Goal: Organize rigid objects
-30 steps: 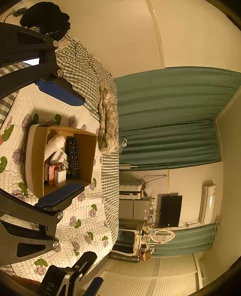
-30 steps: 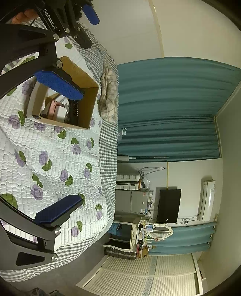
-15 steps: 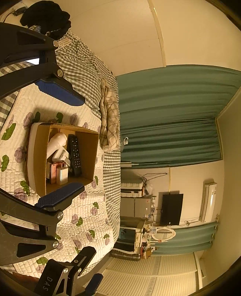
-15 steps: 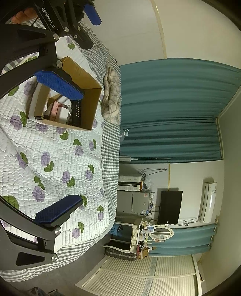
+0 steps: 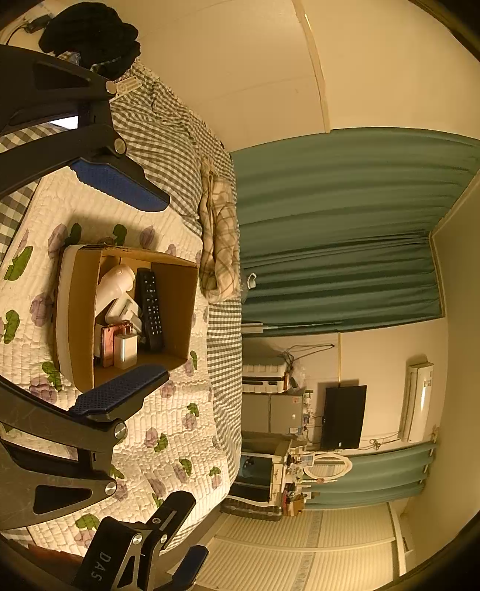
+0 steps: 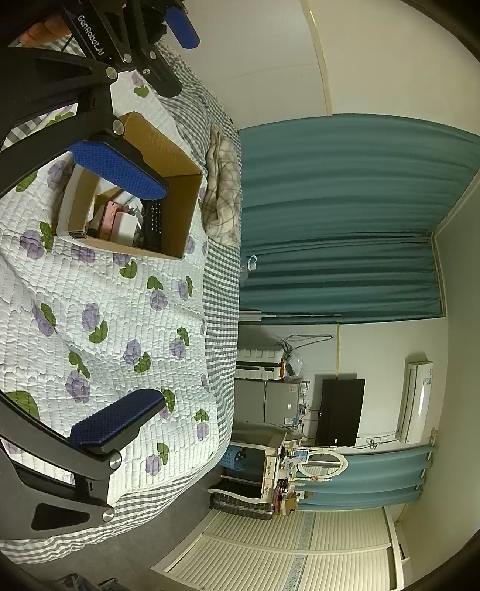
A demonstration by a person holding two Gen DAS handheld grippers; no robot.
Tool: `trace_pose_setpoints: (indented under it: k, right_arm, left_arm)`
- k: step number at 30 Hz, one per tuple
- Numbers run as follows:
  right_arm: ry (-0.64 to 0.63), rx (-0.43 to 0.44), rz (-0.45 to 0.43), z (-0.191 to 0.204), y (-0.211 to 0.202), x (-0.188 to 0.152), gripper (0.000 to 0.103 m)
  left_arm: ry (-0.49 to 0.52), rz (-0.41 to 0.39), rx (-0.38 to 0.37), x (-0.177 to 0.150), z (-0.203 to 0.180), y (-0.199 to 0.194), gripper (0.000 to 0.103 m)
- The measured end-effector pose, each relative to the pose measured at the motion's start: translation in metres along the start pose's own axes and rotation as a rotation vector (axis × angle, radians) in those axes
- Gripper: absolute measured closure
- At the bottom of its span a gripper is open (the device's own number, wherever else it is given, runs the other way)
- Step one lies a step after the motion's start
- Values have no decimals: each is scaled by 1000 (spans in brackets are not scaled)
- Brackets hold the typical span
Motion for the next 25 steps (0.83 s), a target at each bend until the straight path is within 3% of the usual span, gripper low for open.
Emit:
trace_pose_setpoints:
  k: [25]
  right_arm:
    - [1, -5, 9, 3, 3, -3, 0]
  left_arm:
    - [4, 19, 3, -4, -3, 0, 15]
Point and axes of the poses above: each gripper's, at about its wrist camera, not at the fingertips, and y roughly the way its jaws point, z to its left, x to its top, the point moved 8 cm from there along y, roughly the way its jaws point, and after that the axes turned 14 degrees about -y, right-handed, at the moved point
